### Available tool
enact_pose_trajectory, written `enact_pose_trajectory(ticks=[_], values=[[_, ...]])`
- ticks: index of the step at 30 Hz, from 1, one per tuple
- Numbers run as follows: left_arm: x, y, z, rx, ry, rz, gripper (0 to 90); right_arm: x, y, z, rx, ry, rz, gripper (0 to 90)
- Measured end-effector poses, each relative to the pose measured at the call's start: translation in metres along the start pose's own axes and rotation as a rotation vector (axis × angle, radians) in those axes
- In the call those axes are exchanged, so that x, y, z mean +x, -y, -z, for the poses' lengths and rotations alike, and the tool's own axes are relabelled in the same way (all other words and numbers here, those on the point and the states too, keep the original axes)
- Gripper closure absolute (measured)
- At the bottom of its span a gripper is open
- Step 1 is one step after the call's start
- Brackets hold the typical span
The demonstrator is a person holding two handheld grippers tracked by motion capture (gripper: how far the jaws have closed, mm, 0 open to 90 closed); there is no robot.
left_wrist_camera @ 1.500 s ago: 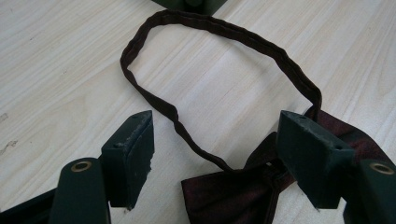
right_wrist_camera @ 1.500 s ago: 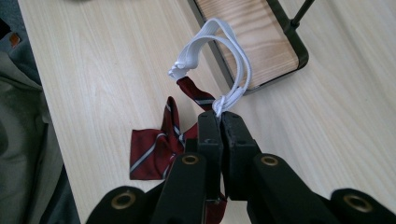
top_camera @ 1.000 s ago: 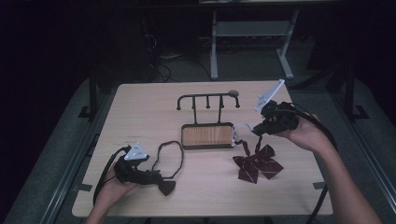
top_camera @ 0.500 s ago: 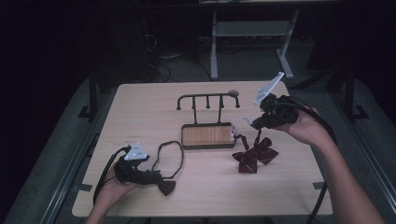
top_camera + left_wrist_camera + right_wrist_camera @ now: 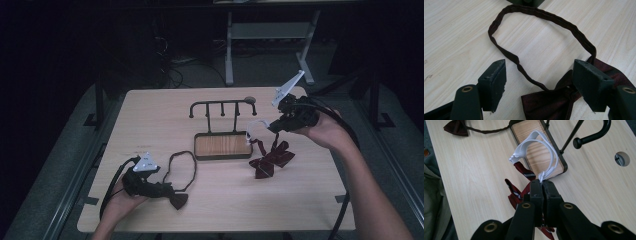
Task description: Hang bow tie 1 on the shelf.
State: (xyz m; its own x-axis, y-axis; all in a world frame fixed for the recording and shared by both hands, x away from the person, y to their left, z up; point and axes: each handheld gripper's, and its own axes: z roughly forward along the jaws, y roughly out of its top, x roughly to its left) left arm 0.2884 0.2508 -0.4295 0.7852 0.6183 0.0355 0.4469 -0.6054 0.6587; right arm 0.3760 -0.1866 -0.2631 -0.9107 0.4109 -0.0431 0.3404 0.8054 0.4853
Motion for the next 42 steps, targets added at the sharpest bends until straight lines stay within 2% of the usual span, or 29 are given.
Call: enact_pose_trajectory(ticks=[15, 28, 42], values=[[0.0, 0.001, 0.0, 0.001, 0.006, 0.007, 28.3, -0.006, -0.013, 0.006, -0.003, 0.015, 0.003, 87.3], [0.0, 0.001, 0.0, 0.002, 0.008, 0.008, 28.3, -0.015, -0.022, 0.005, -0.006, 0.017, -0.005, 87.4], [0.001, 0.001, 0.0, 0.0, 0.013, 0.01, 28.3, -0.034, -0.026, 0.003, 0.0, 0.019, -0.052, 87.3]])
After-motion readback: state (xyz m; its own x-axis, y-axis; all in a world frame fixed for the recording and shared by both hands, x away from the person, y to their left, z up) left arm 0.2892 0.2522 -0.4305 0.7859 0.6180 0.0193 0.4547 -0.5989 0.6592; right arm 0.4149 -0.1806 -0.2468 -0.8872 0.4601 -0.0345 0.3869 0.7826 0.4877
